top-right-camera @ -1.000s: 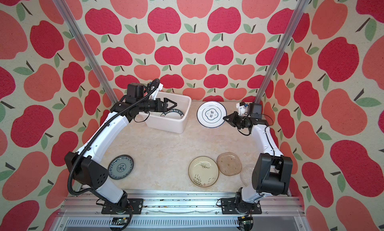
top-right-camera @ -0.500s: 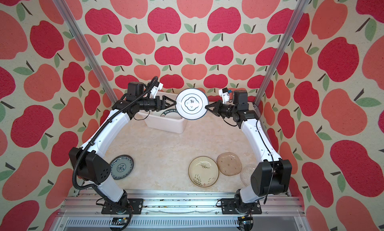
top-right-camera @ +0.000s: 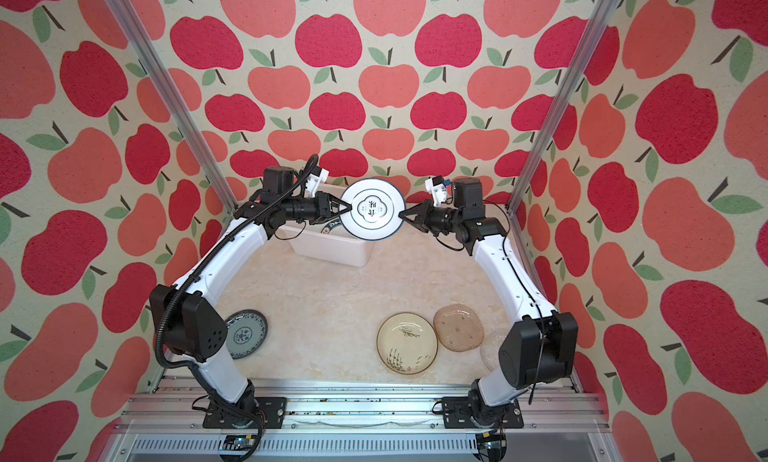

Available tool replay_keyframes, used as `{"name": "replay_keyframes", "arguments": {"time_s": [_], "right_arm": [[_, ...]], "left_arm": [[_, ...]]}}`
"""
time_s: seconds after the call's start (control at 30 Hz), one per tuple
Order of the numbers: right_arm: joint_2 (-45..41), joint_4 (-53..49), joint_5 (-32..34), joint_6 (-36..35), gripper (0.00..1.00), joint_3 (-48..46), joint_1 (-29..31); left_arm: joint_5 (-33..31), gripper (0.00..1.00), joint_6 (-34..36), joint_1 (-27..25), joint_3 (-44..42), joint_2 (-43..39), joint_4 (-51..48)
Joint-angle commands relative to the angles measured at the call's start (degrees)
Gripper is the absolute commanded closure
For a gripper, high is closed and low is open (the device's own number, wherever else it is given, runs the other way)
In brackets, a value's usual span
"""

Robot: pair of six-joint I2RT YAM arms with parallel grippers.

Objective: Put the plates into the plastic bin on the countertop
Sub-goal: 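Pass the teal-rimmed plate from the right gripper to the left gripper, then lower the teal-rimmed plate into the bin with left gripper while right withdraws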

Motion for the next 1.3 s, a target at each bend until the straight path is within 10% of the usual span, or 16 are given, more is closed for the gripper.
{"name": "replay_keyframes", "arguments": {"time_s": [0.0,0.37,0.6,0.97,1.27], "right_arm": [[0.3,4.3,-0.9,2.0,1.00,0.7,0.4],[0.9,3.1,-0.2,2.0,0.97,1.3,0.5],[0.3,-4.6,5.4,-0.5,0.57,2.7,-0.7],[-4.2,-21.5,16.8,-5.4,0.54,-0.9,-6.1],[-7.0,-22.2,17.2,-4.8,0.54,-4.9,-6.6]], "left_arm": [[0.8,0.80,-0.6,-0.6,0.2,1.3,1.7],[0.2,1.00,-0.5,-0.8,0.0,0.6,-0.1],[-4.4,1.00,0.2,0.9,0.1,-1.0,-1.8],[-27.4,1.00,7.9,8.1,17.0,6.3,-20.6],[-31.9,1.00,15.2,7.7,34.2,20.3,-33.7]]}}
